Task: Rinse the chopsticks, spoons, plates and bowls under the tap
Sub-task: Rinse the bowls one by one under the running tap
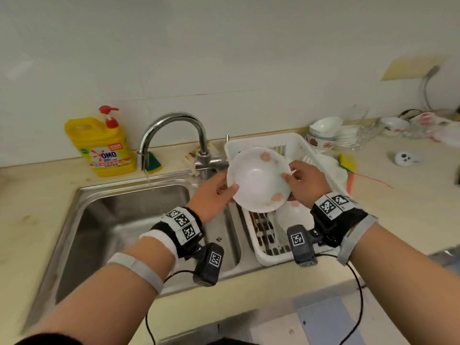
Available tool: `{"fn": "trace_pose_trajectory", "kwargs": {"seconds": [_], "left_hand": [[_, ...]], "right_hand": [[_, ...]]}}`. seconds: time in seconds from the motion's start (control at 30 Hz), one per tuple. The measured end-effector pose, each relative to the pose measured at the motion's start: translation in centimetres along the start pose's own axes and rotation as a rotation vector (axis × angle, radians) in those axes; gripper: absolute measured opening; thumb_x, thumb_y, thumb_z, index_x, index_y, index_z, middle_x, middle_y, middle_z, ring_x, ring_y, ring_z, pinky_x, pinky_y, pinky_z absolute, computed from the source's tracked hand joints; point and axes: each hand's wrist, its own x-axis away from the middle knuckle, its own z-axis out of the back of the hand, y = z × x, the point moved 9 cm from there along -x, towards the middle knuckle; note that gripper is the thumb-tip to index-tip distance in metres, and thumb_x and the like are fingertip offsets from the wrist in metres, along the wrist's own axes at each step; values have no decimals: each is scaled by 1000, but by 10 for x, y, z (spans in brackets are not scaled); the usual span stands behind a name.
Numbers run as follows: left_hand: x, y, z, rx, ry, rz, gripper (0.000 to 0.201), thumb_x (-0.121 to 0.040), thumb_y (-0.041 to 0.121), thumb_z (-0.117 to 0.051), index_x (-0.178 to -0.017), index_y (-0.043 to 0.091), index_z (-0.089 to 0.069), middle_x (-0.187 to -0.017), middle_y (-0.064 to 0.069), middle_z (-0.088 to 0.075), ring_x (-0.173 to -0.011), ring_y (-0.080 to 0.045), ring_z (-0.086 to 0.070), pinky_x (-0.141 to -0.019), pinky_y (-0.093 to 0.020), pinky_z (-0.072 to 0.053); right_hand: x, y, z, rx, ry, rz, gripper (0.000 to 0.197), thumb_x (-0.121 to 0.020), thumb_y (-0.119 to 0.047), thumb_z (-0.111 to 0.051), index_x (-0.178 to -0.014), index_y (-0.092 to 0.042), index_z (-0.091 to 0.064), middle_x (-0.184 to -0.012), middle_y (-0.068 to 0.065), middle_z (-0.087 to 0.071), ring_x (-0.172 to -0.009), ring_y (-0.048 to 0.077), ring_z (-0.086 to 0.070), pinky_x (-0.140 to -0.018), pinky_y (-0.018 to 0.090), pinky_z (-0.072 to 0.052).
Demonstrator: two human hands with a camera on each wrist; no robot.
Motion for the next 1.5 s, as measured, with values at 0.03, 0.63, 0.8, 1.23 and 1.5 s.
{"fn": "trace_pose_trajectory", "kwargs": {"seconds": [0.03, 0.63, 0.8, 1.23, 1.5], "left_hand": [[-6, 4, -18, -23, -3, 18, 43, -98, 47, -61, -136, 29, -55, -128, 3, -65, -111, -13, -64, -96, -46, -57], [-25, -50, -86, -157, 63, 238, 83, -95, 20, -68, -162, 27, -18, -143, -2, -58, -117, -20, -65, -103, -50, -53], [-24, -52, -88, -160, 59, 248, 83, -97, 24, -65, -162, 31, -14, -146, -1, -55, -125, -24, -60, -104, -51, -52], [-44, -43, -26, -313, 83, 183, 23, -98, 21, -62, -120, 24, -63, -109, 8, -68, -101, -11, -67, -88, -27, -55], [-80, -26, 57, -498, 107, 73, 17, -99, 20, -54, -108, 26, -68, -108, 10, -65, -97, -10, -61, -83, -23, -45]], "right_hand": [[-4, 23, 16, 35, -18, -48, 9, -94, -34, -63, -92, -26, -65, -90, 5, -73, -86, 32, -72, -77, 53, -61], [12, 153, 48, 294, -280, -234, 34, -103, -33, -52, -87, -4, -62, -85, 7, -67, -85, 26, -63, -74, 31, -48], [16, 155, 47, 137, -266, -301, 19, -99, -30, -60, -98, -12, -54, -80, 14, -76, -68, 30, -73, -70, 42, -62], [-37, 53, 43, 755, -252, -146, 34, -96, -39, -56, -116, -12, -59, -106, 7, -65, -86, 24, -57, -73, 32, -46], [-93, -41, -60, 596, -384, 102, 16, -100, -28, -52, -104, -16, -63, -110, 4, -66, -96, 21, -61, -79, 30, -46]]}}
